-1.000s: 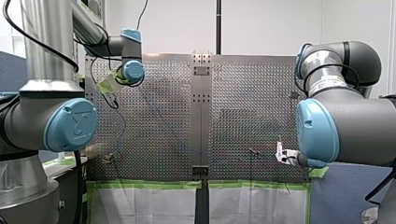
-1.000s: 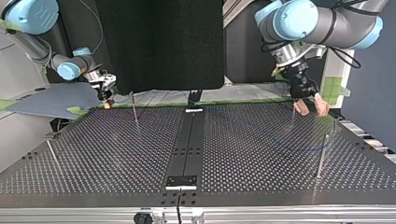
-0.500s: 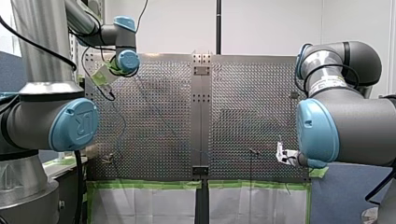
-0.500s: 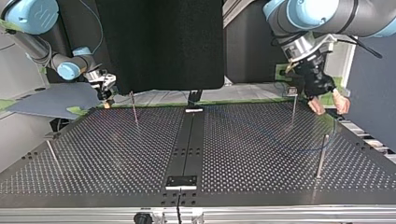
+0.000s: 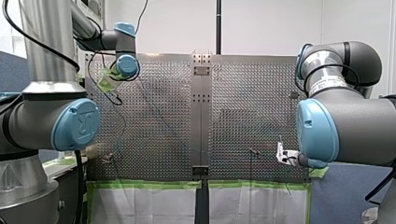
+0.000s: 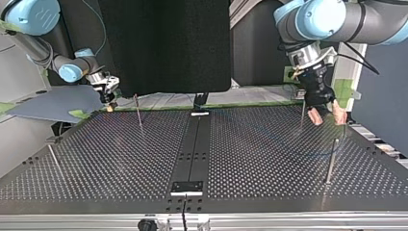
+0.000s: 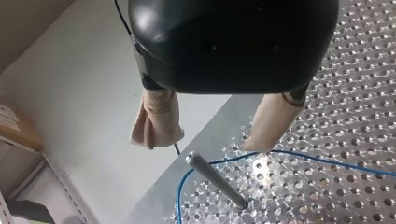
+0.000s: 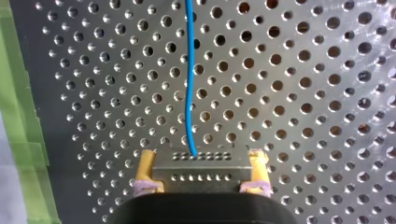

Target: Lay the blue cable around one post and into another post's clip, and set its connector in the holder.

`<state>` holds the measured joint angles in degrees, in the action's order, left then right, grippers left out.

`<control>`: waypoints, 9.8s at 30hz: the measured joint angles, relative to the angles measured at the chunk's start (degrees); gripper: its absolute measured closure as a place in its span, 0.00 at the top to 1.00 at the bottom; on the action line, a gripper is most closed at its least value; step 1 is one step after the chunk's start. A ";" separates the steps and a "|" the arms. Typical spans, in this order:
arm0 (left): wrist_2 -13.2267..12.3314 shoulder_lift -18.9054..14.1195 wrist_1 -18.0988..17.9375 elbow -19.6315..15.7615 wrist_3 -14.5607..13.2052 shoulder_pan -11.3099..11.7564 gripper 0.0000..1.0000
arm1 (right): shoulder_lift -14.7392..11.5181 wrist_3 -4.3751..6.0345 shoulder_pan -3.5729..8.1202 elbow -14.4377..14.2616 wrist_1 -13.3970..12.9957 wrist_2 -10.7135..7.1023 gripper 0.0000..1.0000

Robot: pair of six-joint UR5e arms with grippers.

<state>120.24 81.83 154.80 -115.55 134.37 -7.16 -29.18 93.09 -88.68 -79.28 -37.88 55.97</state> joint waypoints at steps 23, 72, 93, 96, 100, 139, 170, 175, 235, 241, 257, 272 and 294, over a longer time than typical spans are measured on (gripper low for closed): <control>-9.28 2.73 -0.48 0.01 4.84 10.04 1.00 | 0.03 -0.07 -0.04 0.01 0.11 0.02 0.00; -12.60 17.93 -3.50 17.24 8.78 15.70 1.00 | 0.17 -0.34 0.15 0.02 0.12 0.11 0.00; -12.33 17.95 -3.41 16.96 7.74 15.86 1.00 | -0.23 -0.98 1.12 -0.03 1.16 0.21 0.00; -12.48 17.96 -3.43 16.96 7.60 15.91 1.00 | -1.14 -1.80 1.55 -0.31 2.17 0.27 0.00; -12.59 17.96 -3.44 16.96 7.51 15.92 1.00 | -3.02 -1.94 2.36 -1.76 3.07 0.29 0.00; -16.44 17.97 -3.82 15.15 6.97 15.97 1.00 | -21.79 3.24 0.96 -9.30 14.48 10.01 0.00; -17.03 17.97 -3.62 15.18 7.15 16.70 1.00 | -37.46 8.34 1.25 -7.06 24.13 5.99 0.00; -17.16 17.97 -3.50 15.19 7.20 16.71 1.00 | -40.02 7.42 1.83 -7.20 25.03 6.15 0.00; -17.72 17.96 -3.80 15.20 6.96 17.44 1.00 | -31.44 2.74 5.02 -4.73 16.49 4.43 0.00; -17.69 17.96 -3.72 15.19 6.96 17.47 1.00 | -31.28 2.36 4.69 -3.81 16.04 3.41 0.00; -17.72 17.99 -3.79 15.19 6.93 17.53 1.00 | -31.19 2.70 4.47 -3.08 14.43 2.58 0.00; -17.72 17.98 -3.72 15.19 6.78 17.55 1.00 | -31.16 2.72 3.85 -3.09 15.29 3.20 0.00; -17.71 17.97 -3.81 15.18 6.78 17.59 1.00 | -31.09 3.65 3.59 -2.52 15.07 3.80 0.00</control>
<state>102.52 99.80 150.98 -100.37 141.15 10.43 -60.27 96.74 -85.08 -81.80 -22.81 59.77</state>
